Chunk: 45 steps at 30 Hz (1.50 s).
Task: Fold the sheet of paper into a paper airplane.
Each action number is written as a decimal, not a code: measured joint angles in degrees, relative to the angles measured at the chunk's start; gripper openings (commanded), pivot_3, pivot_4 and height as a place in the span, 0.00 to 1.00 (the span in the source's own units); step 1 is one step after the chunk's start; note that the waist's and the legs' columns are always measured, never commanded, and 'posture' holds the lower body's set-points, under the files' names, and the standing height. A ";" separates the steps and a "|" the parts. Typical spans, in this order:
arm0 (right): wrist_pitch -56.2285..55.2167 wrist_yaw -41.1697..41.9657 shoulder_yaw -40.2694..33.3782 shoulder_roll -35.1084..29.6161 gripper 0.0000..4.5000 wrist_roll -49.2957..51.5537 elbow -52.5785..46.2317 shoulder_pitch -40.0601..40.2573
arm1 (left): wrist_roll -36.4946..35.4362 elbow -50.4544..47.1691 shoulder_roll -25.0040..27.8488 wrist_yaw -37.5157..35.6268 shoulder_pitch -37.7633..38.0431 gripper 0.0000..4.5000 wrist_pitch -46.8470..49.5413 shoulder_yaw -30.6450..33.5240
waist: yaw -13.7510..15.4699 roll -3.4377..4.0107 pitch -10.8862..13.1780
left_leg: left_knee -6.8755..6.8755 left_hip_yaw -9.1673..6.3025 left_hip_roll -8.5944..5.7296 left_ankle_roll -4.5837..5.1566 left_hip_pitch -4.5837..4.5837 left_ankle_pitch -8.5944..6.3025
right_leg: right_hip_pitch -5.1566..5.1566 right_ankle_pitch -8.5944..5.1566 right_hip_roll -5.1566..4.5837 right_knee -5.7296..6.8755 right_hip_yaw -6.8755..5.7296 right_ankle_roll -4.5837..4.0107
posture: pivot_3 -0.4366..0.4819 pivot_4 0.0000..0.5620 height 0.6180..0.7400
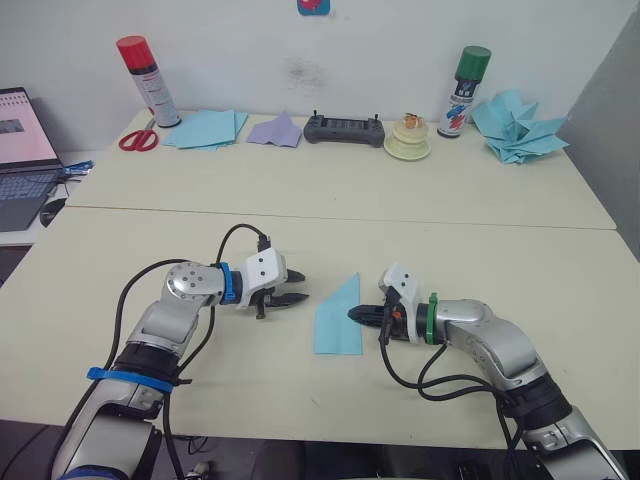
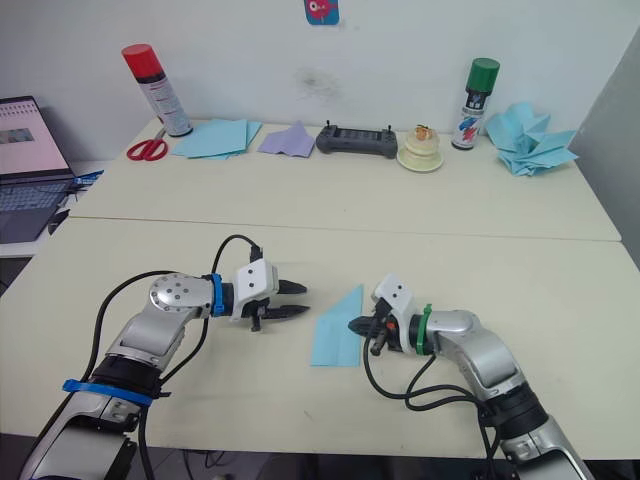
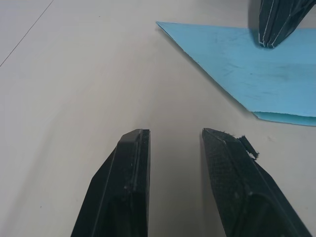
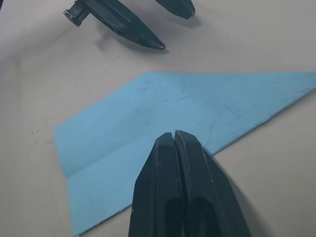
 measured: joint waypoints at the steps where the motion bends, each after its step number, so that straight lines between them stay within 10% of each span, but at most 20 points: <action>1: -0.02 0.00 -0.04 0.04 0.01 0.03 0.00 0.01 | -0.06 0.01 0.00 -0.54 -0.07 0.44 -0.18 0.00 | 0.01 0.00 0.00 | 0.00 0.00 0.00 0.00 0.00 0.00 | 0.00 0.00 0.00 0.00 0.00 0.00 | 0.48 0.27 1.00; 21: -0.32 0.40 -0.49 -0.11 0.01 0.87 -0.15 0.62 | -0.60 -0.34 0.03 -2.02 -1.47 0.44 -0.66 0.16 | 0.02 0.00 0.00 | 0.01 0.00 -0.01 0.00 -0.02 0.00 | 0.00 0.01 0.00 0.00 0.00 -0.02 | 0.48 0.27 1.00; 31: -0.23 0.80 -0.47 -0.12 0.00 0.85 -0.13 0.62 | -9.53 -8.87 1.57 -3.92 1.72 0.99 14.95 4.74 | -0.27 0.00 0.00 | 0.01 -0.02 0.00 0.00 -0.02 0.00 | -0.01 0.00 0.00 0.03 -0.03 -0.01 | 0.48 0.27 1.00; 45: -0.19 0.96 -0.46 -0.12 0.00 0.86 -0.13 0.63 | -7.29 -8.44 2.97 -0.70 2.84 0.99 11.34 5.23 | -0.26 0.00 0.00 | 0.01 -0.02 0.00 0.00 -0.02 0.00 | -0.01 0.02 0.00 0.03 -0.02 -0.04 | 0.48 0.27 1.00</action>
